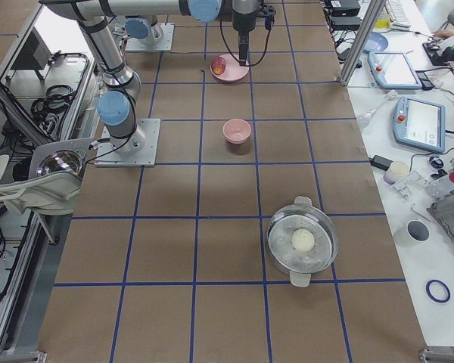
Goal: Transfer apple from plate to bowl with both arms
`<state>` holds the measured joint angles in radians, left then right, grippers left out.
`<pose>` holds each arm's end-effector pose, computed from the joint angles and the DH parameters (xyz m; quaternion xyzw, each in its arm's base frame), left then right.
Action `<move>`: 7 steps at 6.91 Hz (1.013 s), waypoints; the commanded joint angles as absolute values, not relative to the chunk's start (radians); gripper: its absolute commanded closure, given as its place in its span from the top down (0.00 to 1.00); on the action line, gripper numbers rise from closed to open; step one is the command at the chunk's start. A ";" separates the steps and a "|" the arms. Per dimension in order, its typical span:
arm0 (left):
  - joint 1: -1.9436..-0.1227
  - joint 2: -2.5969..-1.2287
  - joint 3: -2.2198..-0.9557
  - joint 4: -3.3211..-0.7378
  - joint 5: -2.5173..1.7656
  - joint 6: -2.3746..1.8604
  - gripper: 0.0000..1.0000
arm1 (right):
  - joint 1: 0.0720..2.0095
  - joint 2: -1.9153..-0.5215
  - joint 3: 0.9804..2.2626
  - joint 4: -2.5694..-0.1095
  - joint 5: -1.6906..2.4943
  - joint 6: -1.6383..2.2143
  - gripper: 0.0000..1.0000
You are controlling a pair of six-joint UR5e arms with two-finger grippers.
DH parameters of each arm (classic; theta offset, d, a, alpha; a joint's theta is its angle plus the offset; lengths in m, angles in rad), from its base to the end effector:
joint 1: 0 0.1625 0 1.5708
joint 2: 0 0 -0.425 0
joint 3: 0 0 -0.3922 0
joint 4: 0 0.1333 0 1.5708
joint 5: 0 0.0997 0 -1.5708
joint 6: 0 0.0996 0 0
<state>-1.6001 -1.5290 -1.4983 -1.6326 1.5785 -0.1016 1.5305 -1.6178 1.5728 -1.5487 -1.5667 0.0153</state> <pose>-0.1464 -0.4726 0.5376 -0.0362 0.9990 -0.0264 0.0021 0.1145 -0.4788 0.5074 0.0278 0.9995 -0.0115 0.0019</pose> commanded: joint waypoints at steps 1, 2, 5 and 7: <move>-1.600 -1.531 -1.496 -1.637 1.578 -0.103 1.00 | 1.531 -1.617 1.575 -1.548 -1.565 0.015 1.00; -1.600 -1.531 -1.494 -1.637 1.578 -0.103 1.00 | 1.531 -1.617 1.575 -1.548 -1.565 0.014 1.00; -1.600 -1.531 -1.497 -1.638 1.578 -0.103 1.00 | 1.531 -1.617 1.575 -1.549 -1.565 0.015 1.00; -1.618 -1.548 -1.508 -1.667 1.575 -0.119 1.00 | 1.532 -1.618 1.575 -1.549 -1.565 0.015 1.00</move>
<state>-1.6060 -1.5398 -1.4996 -1.6516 1.5777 -0.1071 1.5311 -1.6170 1.5752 -1.5493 -1.5655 0.0145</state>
